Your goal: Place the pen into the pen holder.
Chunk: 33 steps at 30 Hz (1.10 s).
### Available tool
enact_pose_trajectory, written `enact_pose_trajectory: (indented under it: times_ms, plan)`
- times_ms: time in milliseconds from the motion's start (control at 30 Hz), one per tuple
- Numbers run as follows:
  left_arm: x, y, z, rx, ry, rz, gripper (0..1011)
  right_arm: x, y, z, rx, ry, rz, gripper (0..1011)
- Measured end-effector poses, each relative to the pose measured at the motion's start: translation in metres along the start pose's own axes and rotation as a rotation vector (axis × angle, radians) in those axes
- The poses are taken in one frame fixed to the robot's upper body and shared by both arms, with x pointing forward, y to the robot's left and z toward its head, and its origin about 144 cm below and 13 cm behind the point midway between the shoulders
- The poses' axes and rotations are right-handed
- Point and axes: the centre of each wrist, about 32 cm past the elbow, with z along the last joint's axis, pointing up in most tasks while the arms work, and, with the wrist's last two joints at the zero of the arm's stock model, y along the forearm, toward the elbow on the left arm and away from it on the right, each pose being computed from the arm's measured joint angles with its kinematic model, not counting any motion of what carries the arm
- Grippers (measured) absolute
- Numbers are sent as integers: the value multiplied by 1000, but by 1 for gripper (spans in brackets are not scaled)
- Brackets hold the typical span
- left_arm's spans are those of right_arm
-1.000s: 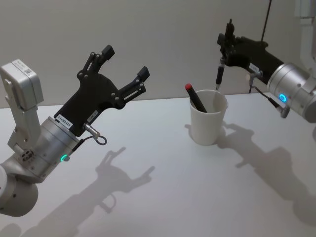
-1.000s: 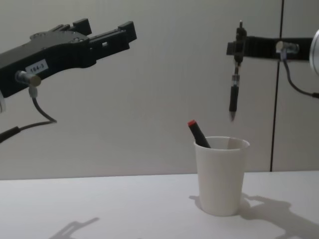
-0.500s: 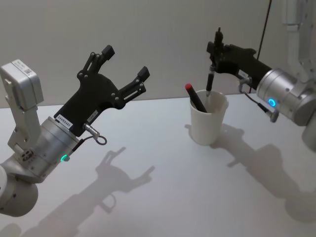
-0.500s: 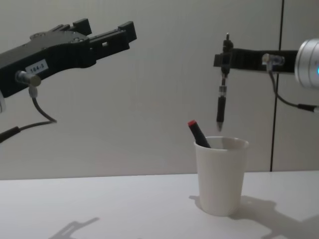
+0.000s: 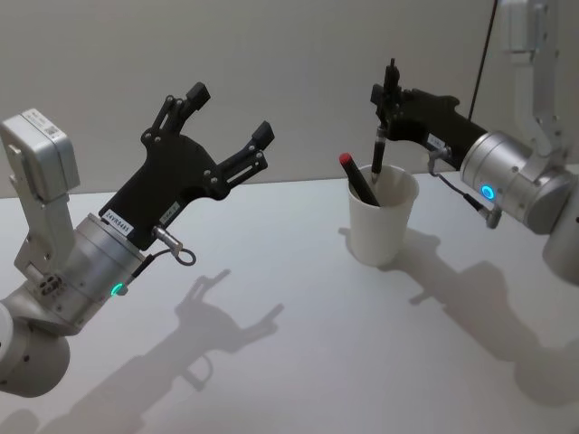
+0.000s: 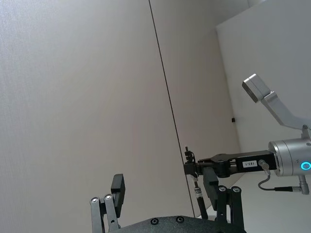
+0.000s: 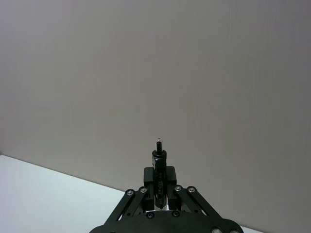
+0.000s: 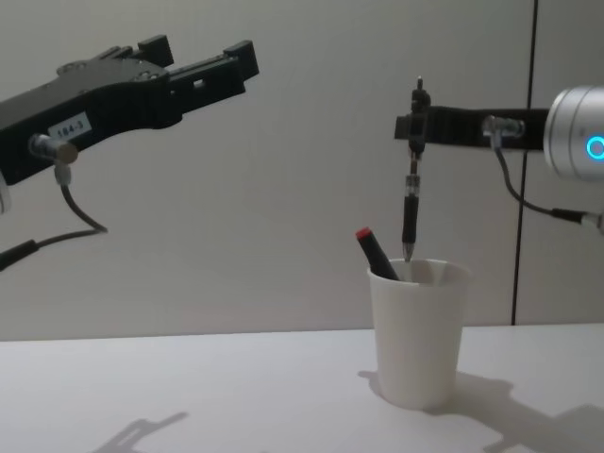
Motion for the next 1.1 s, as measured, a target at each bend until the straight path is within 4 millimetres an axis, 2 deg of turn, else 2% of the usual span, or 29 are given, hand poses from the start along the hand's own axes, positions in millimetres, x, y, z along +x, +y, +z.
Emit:
enact_pose_trajectory:
  times_ms: [800,900,933,1067,1100]
  plan:
    - [0,0,0,0,0,0,1001,-3,2,-16,-48,-1,-15,130]
    - [0,0,0,0,0,0,1001,-3,3,-18,-52,-1,-16,211]
    - [0,0,0,0,0,0,1001,-3,3,-18,-53,-1,-16,265]
    - [0,0,0,0,0,0,1001,-3,3,-19,-55,-1,-17,342]
    - [0,0,0,0,0,0,1001,-3,3,-19,-55,-2,-18,404]
